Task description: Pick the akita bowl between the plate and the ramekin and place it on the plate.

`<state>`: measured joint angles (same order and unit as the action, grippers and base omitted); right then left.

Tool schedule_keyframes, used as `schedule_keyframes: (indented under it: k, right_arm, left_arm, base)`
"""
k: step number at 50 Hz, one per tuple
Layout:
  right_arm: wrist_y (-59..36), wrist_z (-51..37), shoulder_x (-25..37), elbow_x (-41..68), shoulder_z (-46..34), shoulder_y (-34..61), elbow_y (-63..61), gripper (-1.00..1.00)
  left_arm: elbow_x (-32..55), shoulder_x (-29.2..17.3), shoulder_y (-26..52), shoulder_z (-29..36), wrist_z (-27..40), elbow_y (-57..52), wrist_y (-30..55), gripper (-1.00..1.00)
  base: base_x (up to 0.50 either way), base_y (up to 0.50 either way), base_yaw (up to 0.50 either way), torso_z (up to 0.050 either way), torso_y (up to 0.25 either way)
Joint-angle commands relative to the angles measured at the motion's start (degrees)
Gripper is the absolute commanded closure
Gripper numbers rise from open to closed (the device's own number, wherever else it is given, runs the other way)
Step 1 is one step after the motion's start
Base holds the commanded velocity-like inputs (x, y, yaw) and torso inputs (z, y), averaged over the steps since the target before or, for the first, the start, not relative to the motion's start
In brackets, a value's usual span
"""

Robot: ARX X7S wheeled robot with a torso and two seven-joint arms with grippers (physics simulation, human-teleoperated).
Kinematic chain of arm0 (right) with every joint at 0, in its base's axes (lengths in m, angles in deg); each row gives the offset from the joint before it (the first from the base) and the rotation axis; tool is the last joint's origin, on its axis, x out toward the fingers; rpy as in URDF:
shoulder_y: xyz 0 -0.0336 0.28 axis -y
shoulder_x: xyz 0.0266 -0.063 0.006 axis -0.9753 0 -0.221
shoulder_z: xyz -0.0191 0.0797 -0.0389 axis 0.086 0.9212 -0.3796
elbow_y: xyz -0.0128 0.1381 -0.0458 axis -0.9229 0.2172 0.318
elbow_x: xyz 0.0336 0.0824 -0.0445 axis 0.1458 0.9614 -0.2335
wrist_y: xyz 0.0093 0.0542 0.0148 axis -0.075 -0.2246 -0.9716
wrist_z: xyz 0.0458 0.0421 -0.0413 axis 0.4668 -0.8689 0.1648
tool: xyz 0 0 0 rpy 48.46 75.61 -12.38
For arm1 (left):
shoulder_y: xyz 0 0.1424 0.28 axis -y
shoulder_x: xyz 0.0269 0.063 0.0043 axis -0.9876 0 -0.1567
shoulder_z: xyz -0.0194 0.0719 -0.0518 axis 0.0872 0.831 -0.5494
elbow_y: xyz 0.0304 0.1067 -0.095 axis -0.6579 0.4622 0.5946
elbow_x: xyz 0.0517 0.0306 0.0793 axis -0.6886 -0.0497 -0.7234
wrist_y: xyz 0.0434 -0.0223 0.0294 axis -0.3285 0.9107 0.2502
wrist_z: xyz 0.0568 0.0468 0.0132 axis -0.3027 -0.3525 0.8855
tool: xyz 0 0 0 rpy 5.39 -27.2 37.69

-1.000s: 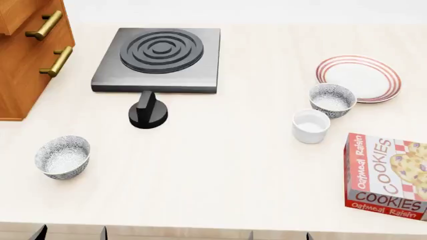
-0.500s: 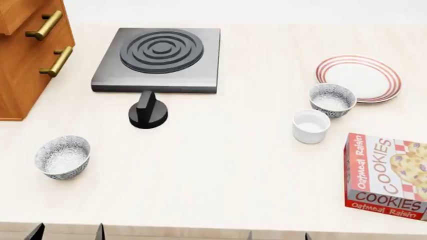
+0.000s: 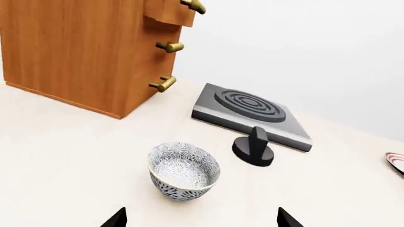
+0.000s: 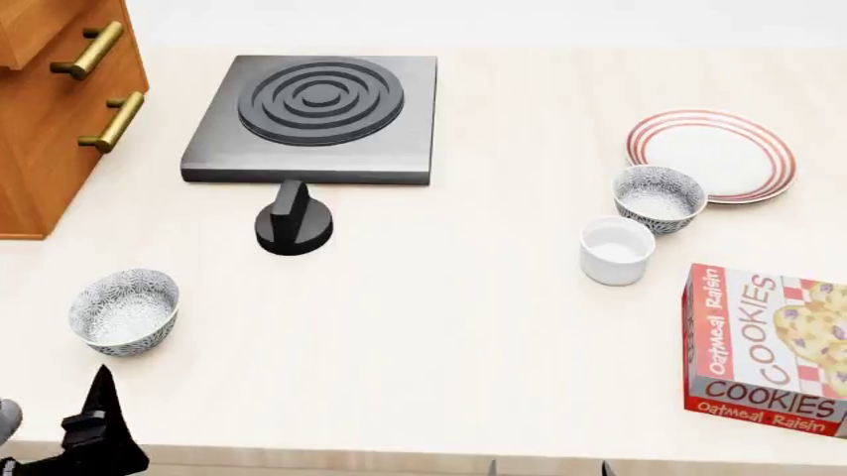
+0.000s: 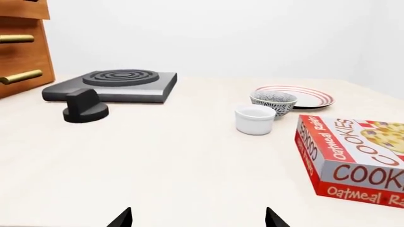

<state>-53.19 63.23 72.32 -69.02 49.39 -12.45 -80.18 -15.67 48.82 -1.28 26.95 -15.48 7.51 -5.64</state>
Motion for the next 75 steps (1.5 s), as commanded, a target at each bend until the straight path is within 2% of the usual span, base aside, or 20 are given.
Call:
schedule_keyframes:
  k: [1, 5, 15, 37, 54, 75]
  right_arm:
    - [-1.29, -1.36, 0.77, 0.08, -0.98, 0.49, 0.13, -1.00]
    - [-2.07, -1.75, 1.37, 0.37, -0.90, 0.03, -2.10, -1.00]
    - [-19.16, -3.34, 3.88, -3.38, -3.45, 2.47, -17.67, -1.00]
    - [-45.51, -3.86, 5.22, -7.62, -8.52, 14.04, -44.37, -1.00]
    - [-46.01, -4.59, 5.85, -7.39, -8.51, 13.47, -45.85, -1.00]
    - [-44.83, -4.65, 5.64, -4.95, -7.02, 13.24, -44.90, -1.00]
  left_arm:
    - [4.62, -1.76, 4.10, -5.08, 2.89, 0.89, 3.99, -1.00]
    - [4.00, -2.42, 4.63, -5.39, 3.10, 2.56, 3.28, -1.00]
    - [3.48, -4.26, 6.40, -6.99, 3.05, 6.58, 1.57, -1.00]
    - [3.84, -4.55, 6.69, -7.05, 2.69, 9.49, -0.17, -1.00]
    - [2.86, -4.72, 6.57, -6.00, 3.05, 9.70, -1.64, -1.00]
    - [2.19, -5.00, 6.64, -5.07, 3.29, 10.44, -3.14, -1.00]
  base:
    - [0.00, 0.00, 0.00, 0.000, 0.000]
    - [0.00, 0.00, 0.00, 0.000, 0.000]
    - [0.00, 0.00, 0.00, 0.000, 0.000]
    - [0.00, 0.00, 0.00, 0.000, 0.000]
    - [0.00, -0.01, 0.00, 0.000, 0.000]
    - [0.00, -0.30, 0.00, 0.000, 0.000]
